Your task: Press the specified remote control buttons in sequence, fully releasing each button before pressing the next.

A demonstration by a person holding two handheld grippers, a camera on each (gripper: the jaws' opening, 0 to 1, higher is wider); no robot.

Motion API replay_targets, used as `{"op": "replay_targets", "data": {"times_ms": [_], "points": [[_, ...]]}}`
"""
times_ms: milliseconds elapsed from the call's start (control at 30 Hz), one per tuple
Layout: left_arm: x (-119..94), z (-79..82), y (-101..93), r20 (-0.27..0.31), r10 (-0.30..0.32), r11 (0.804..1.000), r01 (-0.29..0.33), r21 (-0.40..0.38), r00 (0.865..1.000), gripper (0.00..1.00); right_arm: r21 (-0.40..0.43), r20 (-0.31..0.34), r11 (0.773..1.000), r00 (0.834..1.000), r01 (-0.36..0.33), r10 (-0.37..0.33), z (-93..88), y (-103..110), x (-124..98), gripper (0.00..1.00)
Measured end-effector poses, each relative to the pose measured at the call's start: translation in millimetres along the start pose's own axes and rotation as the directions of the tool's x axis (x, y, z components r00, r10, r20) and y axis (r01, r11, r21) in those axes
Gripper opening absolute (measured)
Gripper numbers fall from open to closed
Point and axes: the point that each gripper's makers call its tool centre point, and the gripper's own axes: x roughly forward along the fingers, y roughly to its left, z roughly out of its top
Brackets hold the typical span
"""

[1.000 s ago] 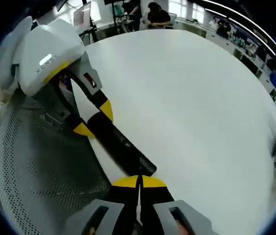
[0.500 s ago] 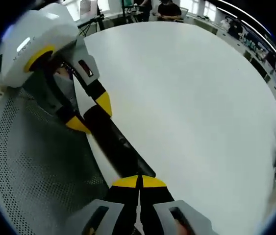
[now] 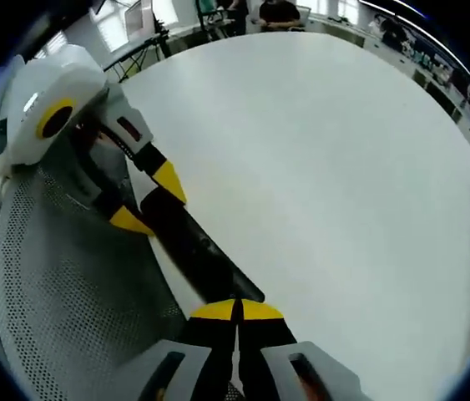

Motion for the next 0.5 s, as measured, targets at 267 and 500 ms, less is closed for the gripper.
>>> {"op": "replay_targets", "data": {"times_ms": [267, 500], "points": [[0.2, 2.3, 0.3, 0.097, 0.002, 1.000, -0.001, -0.015, 0.995, 0.23, -0.008, 0.049, 0.999, 0.998, 0.041, -0.040, 0.2, -0.5, 0.4, 0.00], [0.3, 3.2, 0.6, 0.118, -0.012, 1.000, 0.012, -0.002, 0.993, 0.23, 0.069, 0.070, 0.997, 0.997, 0.032, -0.037, 0.4, -1.8, 0.2, 0.00]]}}
